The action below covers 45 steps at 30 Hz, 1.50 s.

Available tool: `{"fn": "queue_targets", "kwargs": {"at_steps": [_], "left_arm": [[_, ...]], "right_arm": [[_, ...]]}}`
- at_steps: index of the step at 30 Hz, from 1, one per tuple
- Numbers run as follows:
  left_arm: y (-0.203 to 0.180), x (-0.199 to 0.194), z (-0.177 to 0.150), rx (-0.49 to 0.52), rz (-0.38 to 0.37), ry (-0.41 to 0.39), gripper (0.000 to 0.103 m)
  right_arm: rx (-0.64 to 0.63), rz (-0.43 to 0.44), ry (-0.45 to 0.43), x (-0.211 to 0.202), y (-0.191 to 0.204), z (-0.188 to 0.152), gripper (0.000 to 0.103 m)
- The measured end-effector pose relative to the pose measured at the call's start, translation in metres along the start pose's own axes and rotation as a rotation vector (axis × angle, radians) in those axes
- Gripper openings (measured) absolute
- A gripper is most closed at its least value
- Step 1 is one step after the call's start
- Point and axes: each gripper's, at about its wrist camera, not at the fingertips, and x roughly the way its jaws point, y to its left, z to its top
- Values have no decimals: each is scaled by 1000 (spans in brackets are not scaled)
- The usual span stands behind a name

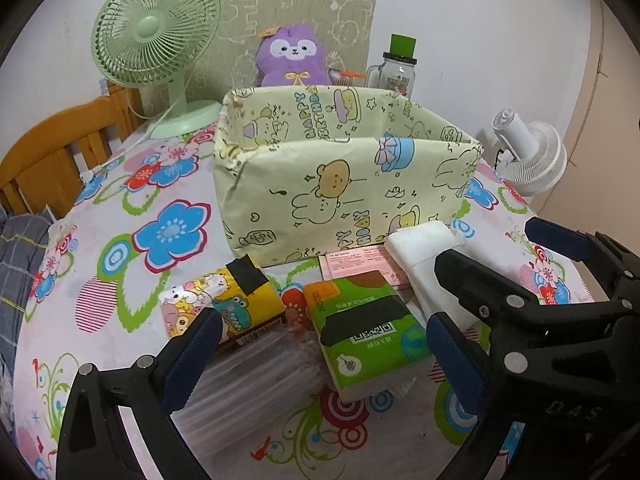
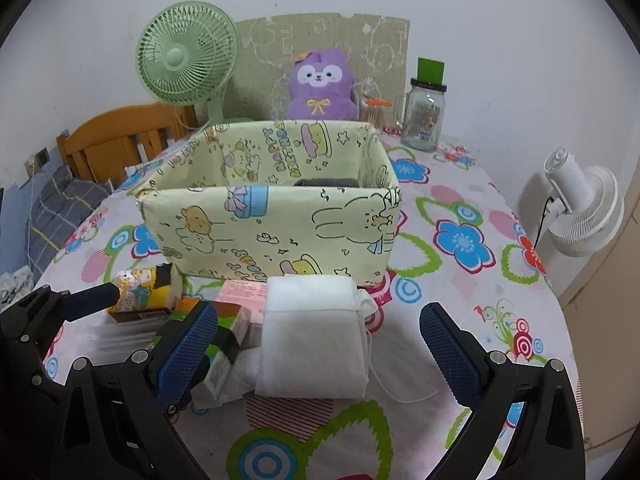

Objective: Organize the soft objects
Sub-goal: 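Grasp the white tissue pack with the right tool while the left tool grasps the green tissue pack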

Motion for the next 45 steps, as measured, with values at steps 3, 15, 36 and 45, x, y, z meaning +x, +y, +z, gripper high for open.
{"fn": "queue_targets", "kwargs": {"at_steps": [3,15,36,45], "left_arm": [[-1,5,0,-3,-9,11,103],[-16,21,-2,59,-4,37,103],[-41,17,-4,113,-18,39,80],[-47,16,-7,107,-76,45,52]], "right_arm": [[4,0,17,7,-2,0,102],[12,-3,104,39,-6,-3,91],[36,53,121,37,-11,-10,54],[42,46,113,28,-16,-14,54]]}}
